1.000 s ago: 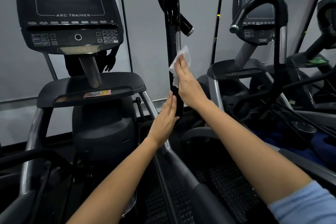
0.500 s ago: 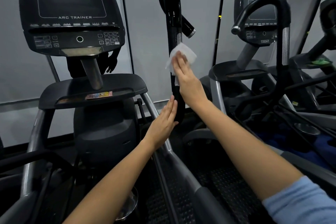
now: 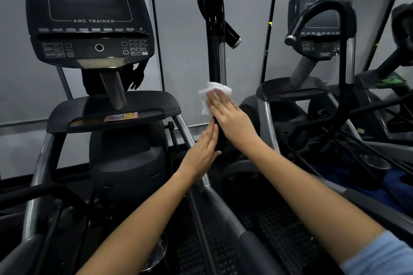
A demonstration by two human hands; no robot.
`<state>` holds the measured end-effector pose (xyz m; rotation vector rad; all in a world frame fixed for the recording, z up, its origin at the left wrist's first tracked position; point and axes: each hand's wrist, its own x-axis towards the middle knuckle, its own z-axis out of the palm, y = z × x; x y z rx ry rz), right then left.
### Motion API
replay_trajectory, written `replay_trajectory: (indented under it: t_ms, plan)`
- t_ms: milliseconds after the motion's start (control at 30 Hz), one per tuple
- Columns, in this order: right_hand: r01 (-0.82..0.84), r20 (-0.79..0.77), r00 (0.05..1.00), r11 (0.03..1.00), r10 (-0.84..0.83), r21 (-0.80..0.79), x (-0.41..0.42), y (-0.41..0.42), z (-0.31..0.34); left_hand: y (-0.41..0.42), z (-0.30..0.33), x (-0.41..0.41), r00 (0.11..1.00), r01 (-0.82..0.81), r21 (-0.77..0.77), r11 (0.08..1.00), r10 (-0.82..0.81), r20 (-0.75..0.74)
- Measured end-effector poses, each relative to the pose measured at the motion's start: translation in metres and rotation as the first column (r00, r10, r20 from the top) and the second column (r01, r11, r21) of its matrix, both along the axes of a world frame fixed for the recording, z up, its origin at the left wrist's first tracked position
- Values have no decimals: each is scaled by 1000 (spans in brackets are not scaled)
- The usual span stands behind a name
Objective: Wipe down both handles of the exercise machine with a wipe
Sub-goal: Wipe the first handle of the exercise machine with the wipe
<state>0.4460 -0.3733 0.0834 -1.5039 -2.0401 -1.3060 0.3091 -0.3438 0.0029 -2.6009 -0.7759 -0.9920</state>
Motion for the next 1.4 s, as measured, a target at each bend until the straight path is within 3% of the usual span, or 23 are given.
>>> replay_trajectory:
  t_ms: [67,200,267,433,700,867,1000,1167,1300,1400]
  plan:
    - [-40,-29,999,999,40,-3,-1,1,6,1,-1,0,1000,-5,3,1000,5,-7]
    - [-75,-324,944,996,59,-39,-13,8,54,-2,-1,-2,999,-20,20,1000,20,-28]
    - [-87,-366,928,995,66,-40,-11,11,54,-2,1,-4,999,-13,18,1000,13,-38]
    - [-109,-324,943,991,80,-72,-10,-3,2,-1,9,-2,1000,0,-23,1000,0,-1]
    - [-103,-473,880,990,48,-91,-21,15,80,-4,8,2,998,-61,-1,998,61,-1]
    - [-47,-346,938,995,13,-90,-19,-2,25,-3,14,4,997,-1,-41,999,4,81]
    - [9,-289,957,997,-30,-75,-23,11,71,-1,20,-1,995,-98,8,995,98,-28]
    - [90,-259,959,991,-114,-103,-23,21,105,-1,18,1,998,-54,-15,998,54,-9]
    - [21,-304,951,990,-64,-141,-23,2,59,-2,16,2,999,-36,-52,998,36,0]
    - [-97,-460,887,988,31,-120,-25,7,68,-1,17,2,1000,-27,-37,999,27,-7]
